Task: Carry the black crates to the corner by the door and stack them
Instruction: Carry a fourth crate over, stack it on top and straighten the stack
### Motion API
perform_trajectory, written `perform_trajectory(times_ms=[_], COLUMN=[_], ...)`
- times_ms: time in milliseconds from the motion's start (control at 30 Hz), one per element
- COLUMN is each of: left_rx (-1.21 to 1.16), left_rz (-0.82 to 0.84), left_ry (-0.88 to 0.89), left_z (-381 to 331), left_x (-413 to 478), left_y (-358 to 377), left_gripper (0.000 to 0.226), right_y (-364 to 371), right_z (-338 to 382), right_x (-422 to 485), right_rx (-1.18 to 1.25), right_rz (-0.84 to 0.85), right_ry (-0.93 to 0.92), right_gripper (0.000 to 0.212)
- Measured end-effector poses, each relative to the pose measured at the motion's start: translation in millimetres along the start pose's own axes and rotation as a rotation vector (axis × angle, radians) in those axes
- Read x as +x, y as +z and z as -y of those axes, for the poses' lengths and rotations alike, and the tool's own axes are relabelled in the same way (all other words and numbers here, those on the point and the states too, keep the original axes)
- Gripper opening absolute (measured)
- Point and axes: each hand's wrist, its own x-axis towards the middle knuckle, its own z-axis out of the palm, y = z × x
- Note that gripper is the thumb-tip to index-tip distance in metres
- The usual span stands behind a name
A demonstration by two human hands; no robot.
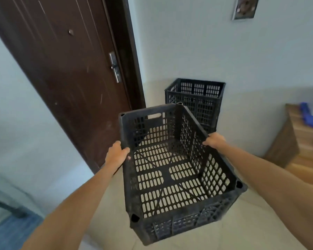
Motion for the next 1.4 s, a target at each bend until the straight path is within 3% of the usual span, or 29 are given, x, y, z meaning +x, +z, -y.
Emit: perform_trajectory(times_ms=[133,267,467,567,800,1000,1233,1400], left_rx=[0.039,0.156,0.167,0.168,0.125,0.116,0.160,0.176], left_rz=[-0.022,-0.104,-0.196,-0.235,-0.257,-0.282,-0.308,-0.317], left_ry=[0.066,0.111,0.171,0.172,0.154,0.136,0.079,-0.007], left_z=[-66,-134,-241,-282,-348,-393,-432,-454], left_x=[72,136,240,282,372,458,543,572], left_y=[-1,14,56,80,131,148,163,176], left_gripper=[0.020,0.049,0.034,0.021,0.021,0.020,0.020,0.022], right_y=[-35,-72,-151,-187,-246,-271,-274,-284], right_z=[45,74,106,123,164,210,254,273], right_x=[61,123,242,300,432,535,638,692], right_rx=[0.105,0.165,0.103,0.077,0.026,-0.011,-0.059,-0.106], right_rz=[-0.056,-0.118,-0.174,-0.181,-0.217,-0.198,-0.169,-0.109], right_ry=[0.019,0.012,-0.086,-0.134,-0.225,-0.266,-0.336,-0.393], right_gripper=[0.043,0.043,0.030,0.036,0.032,0.035,0.018,0.018])
